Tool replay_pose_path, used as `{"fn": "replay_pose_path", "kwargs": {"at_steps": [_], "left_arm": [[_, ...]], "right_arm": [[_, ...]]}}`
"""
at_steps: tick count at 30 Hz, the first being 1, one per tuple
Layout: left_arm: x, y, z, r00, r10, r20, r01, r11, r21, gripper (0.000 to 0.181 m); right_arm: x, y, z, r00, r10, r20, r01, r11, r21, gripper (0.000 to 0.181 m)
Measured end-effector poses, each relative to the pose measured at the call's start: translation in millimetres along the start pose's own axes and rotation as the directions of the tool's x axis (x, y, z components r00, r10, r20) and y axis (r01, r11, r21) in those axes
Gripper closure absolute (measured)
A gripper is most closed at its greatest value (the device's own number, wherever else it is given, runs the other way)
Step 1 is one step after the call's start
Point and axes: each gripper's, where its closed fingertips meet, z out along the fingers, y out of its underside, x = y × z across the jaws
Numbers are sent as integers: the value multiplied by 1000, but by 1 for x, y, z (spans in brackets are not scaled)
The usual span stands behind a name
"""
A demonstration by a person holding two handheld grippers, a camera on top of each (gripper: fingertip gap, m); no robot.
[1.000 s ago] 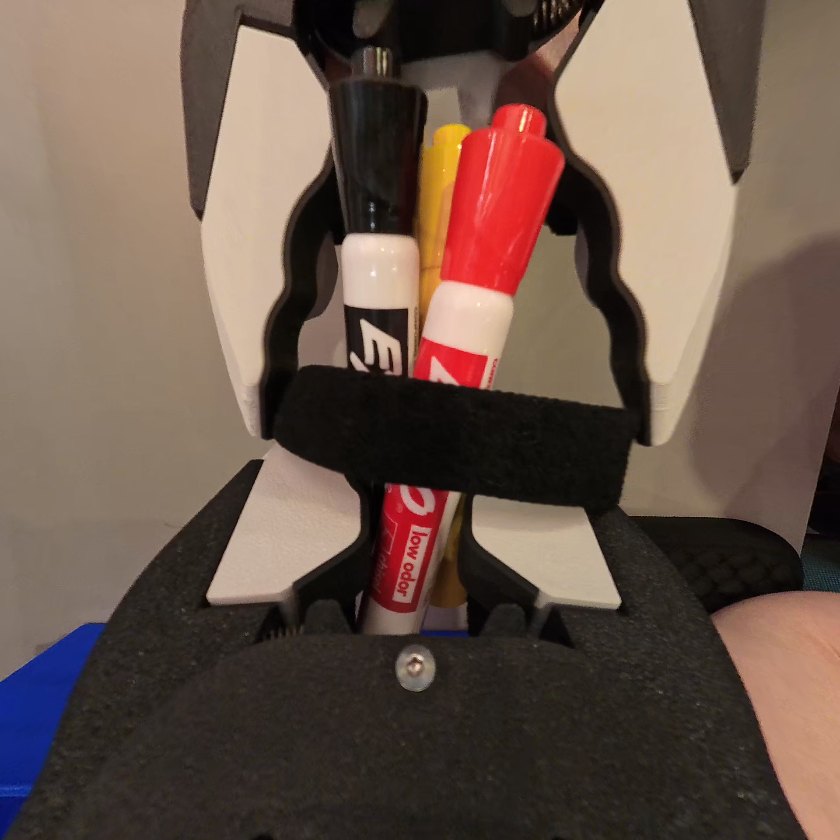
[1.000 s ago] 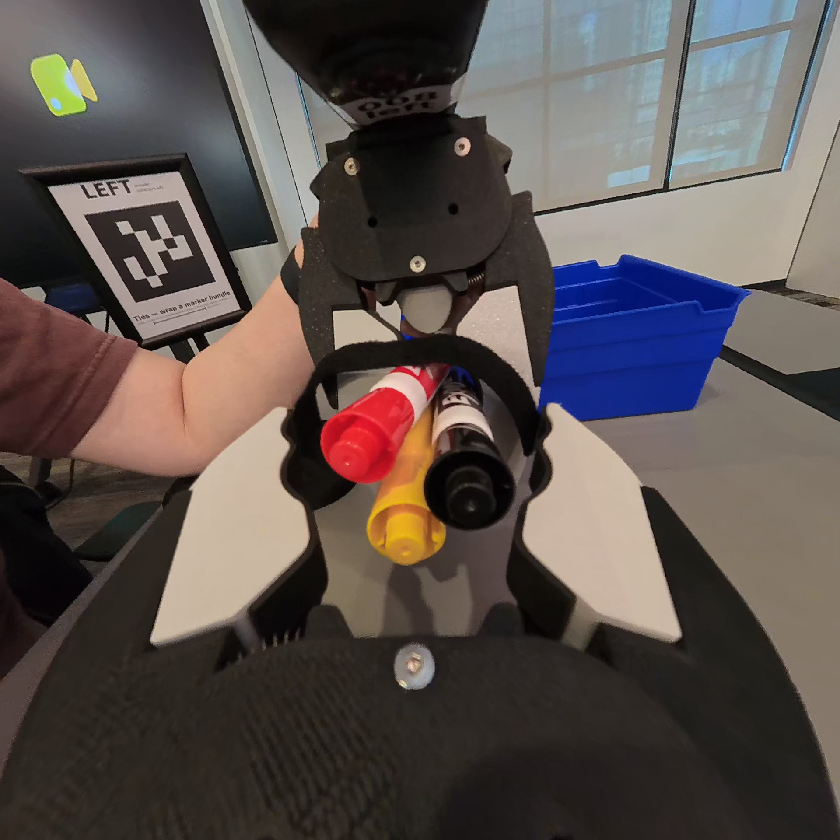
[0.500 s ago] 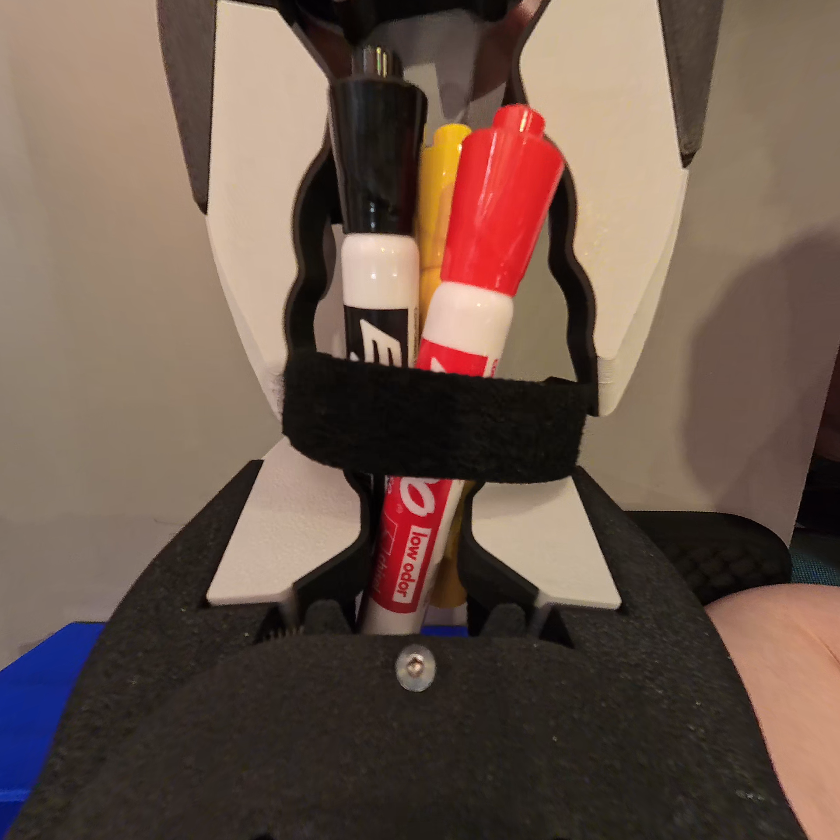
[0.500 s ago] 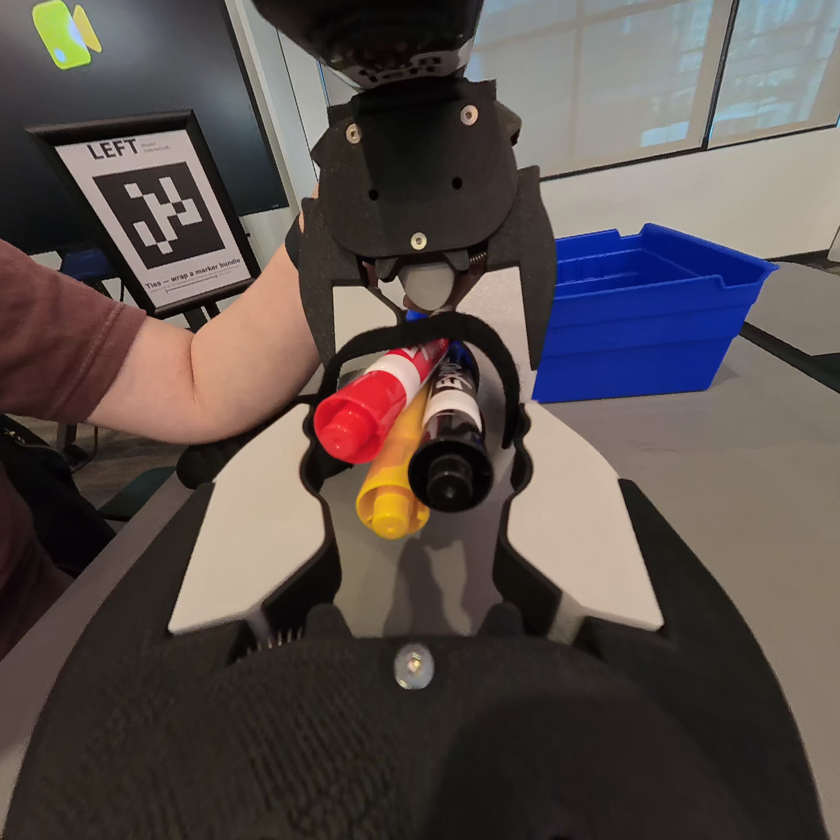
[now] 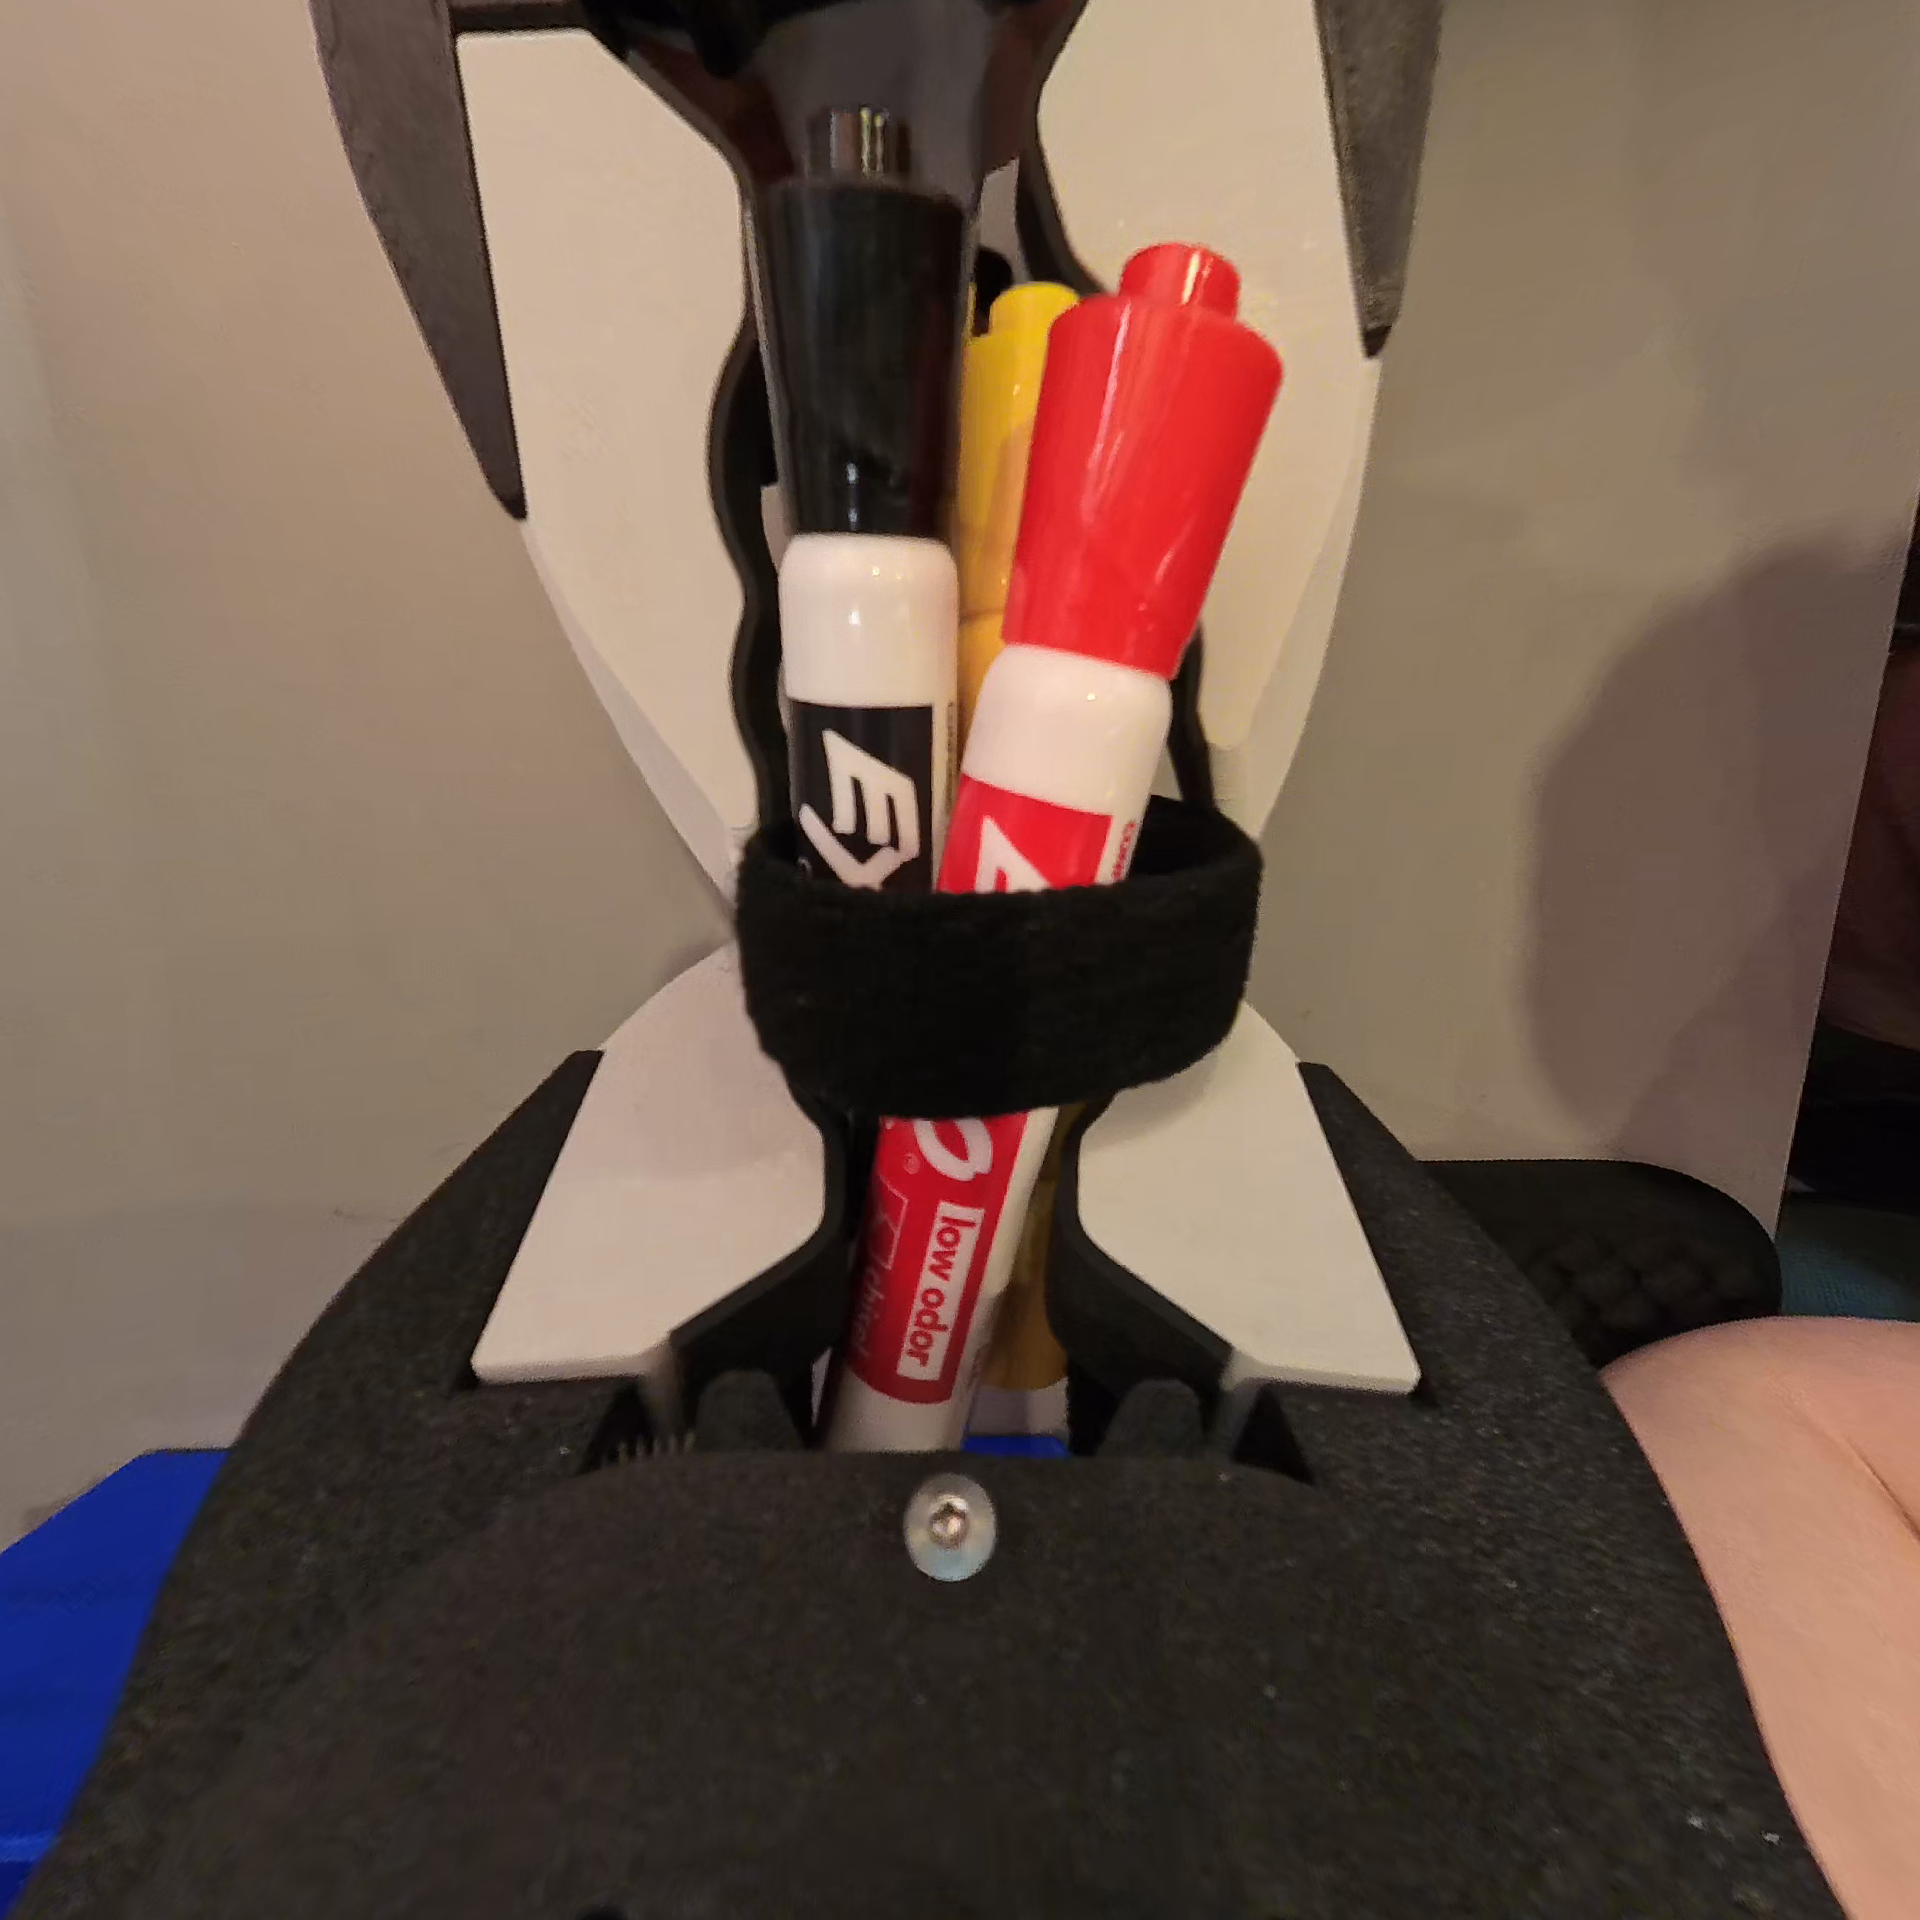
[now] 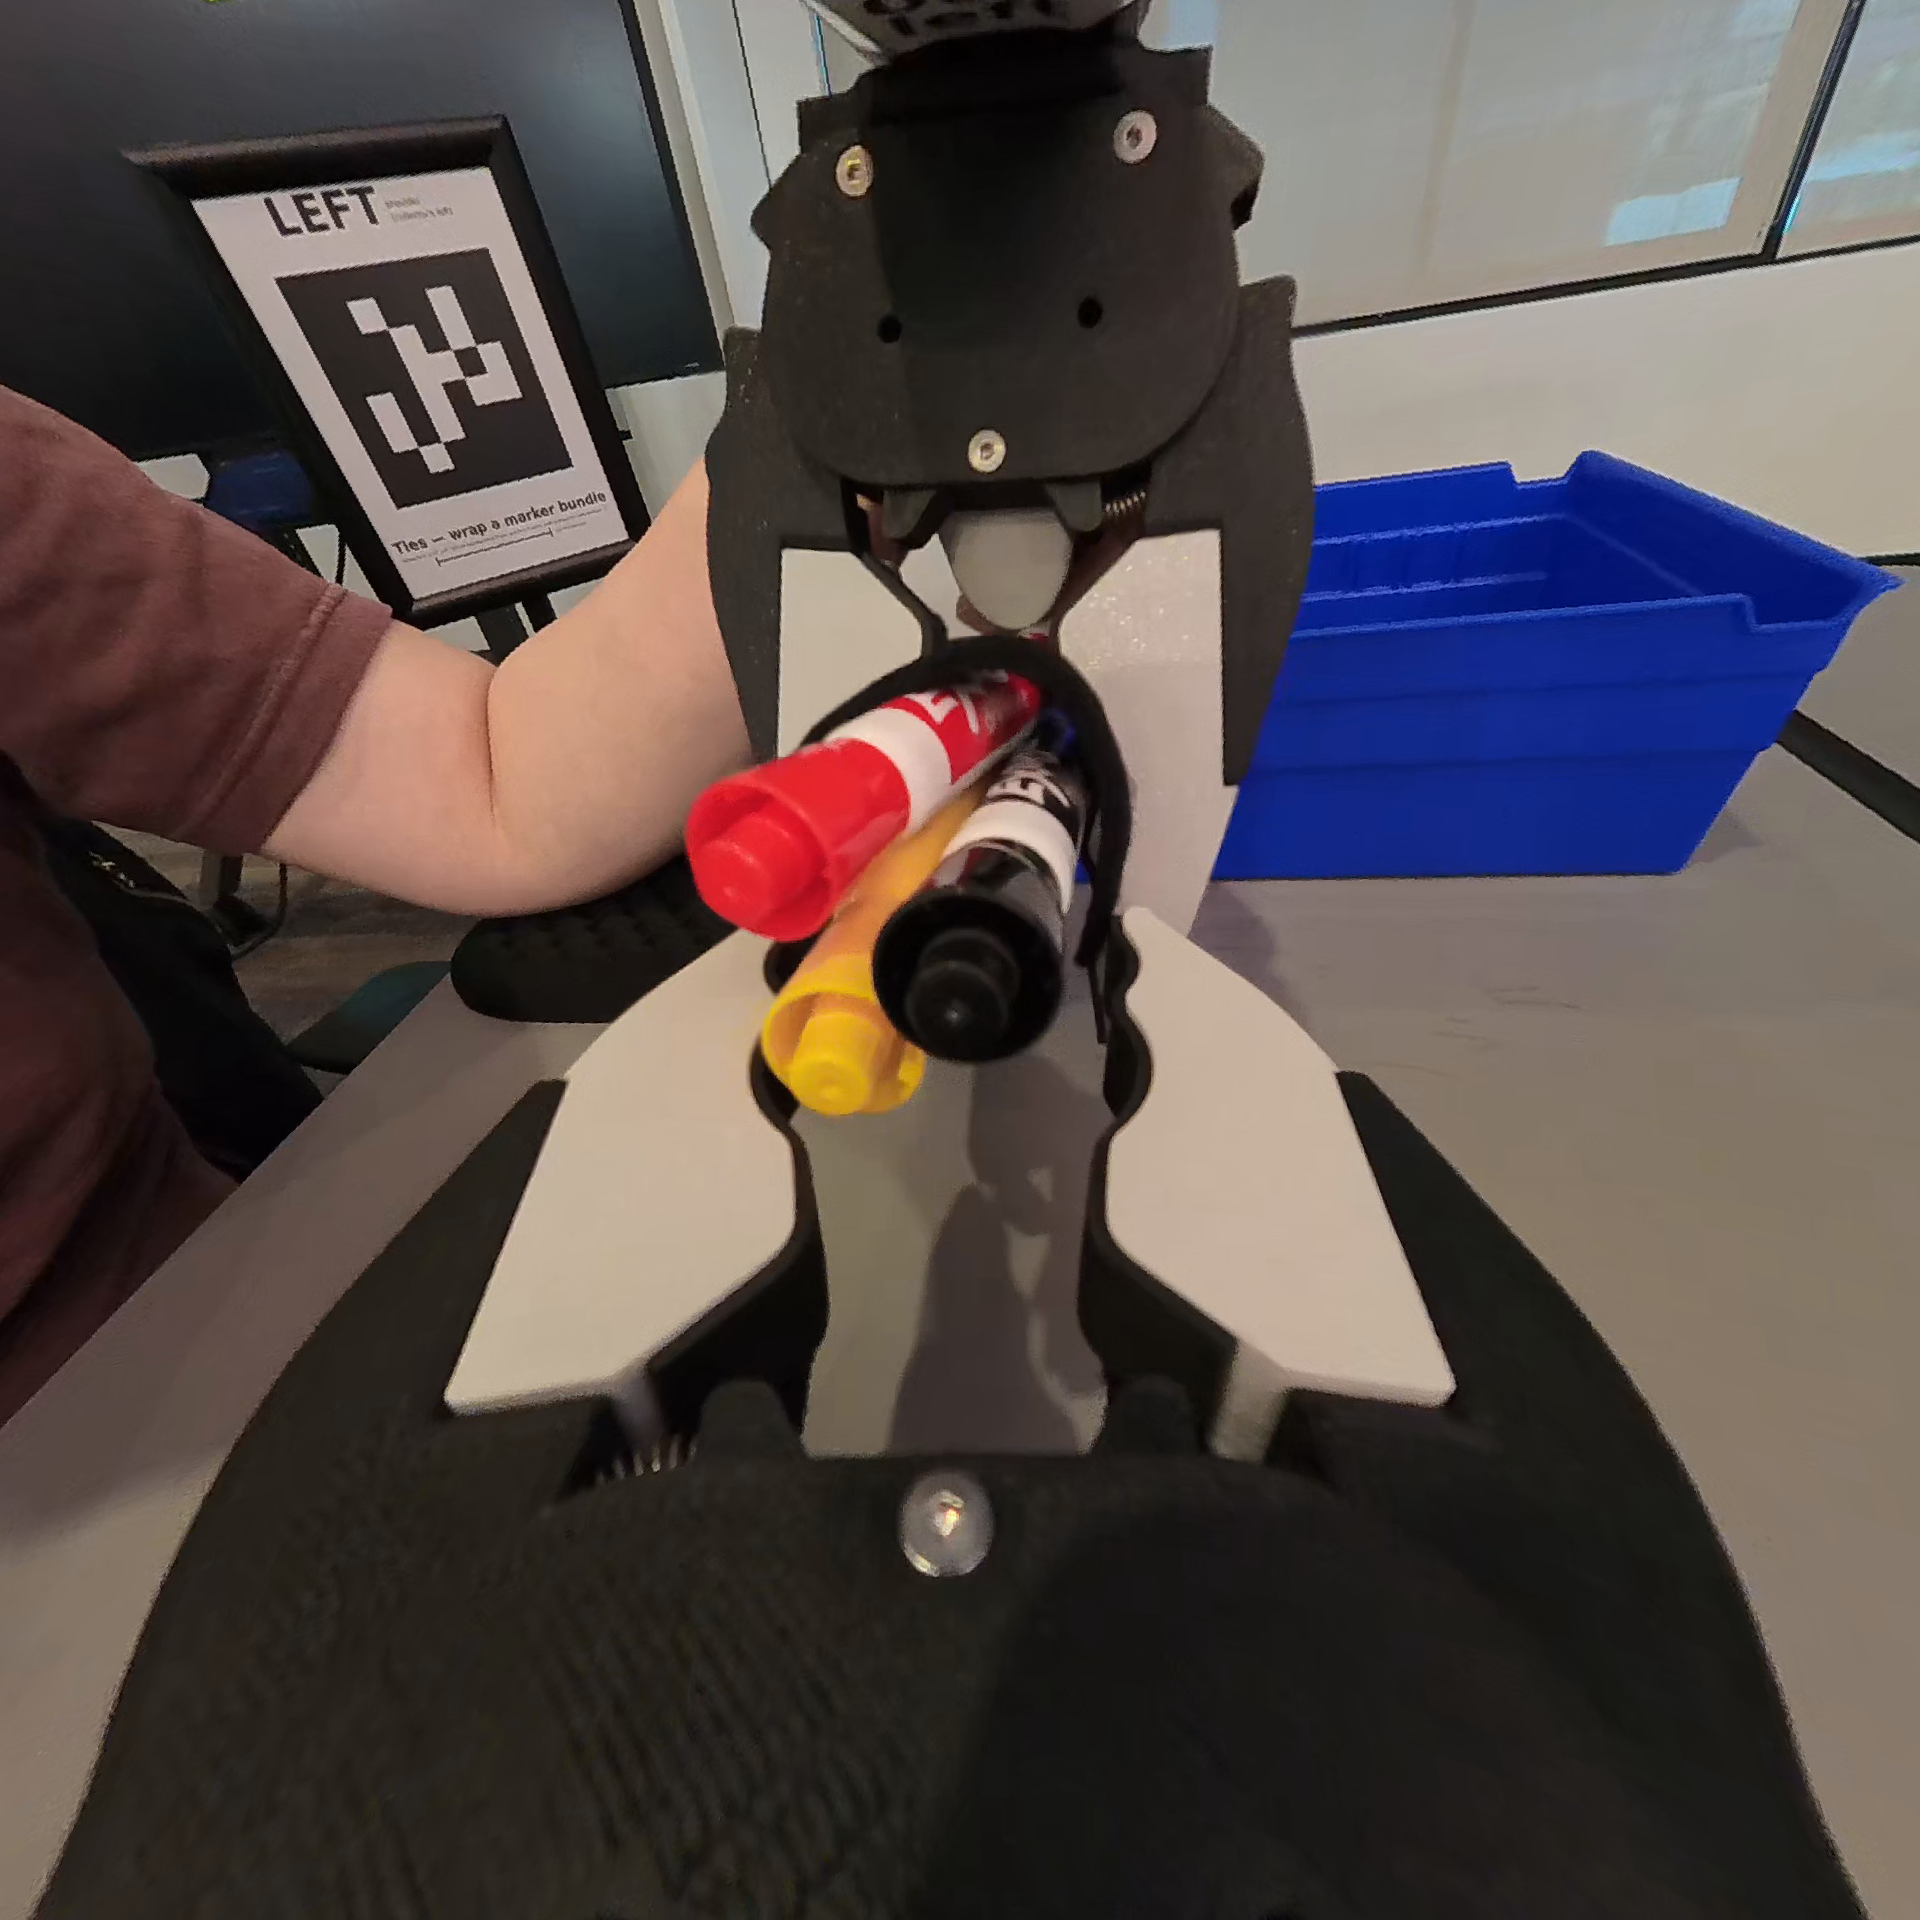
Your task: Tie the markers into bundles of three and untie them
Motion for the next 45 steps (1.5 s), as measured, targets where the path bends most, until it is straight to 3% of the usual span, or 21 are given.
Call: {"fn": "replay_pose_path", "kwargs": {"at_steps": [18, 34, 39, 45], "left_arm": [[3, -4, -4, 1000, 4, -15, -3, 999, 36, 139], [0, -6, -6, 1000, 23, 15, -24, 999, 43, 139], [0, -6, -14, 1000, 16, 24, -18, 997, 77, 139], [-4, 2, -24, 998, -12, 64, 8, 998, 68, 139]], "right_arm": [[-5, -6, -3, 995, -96, -21, 97, 995, 36, 155], [-9, -7, -6, 986, -165, -21, 165, 986, 14, 161], [-8, -22, -15, 981, -191, -40, 193, 980, 52, 165], [-1, -8, -26, 980, -198, -13, 197, 979, -62, 177]]}}
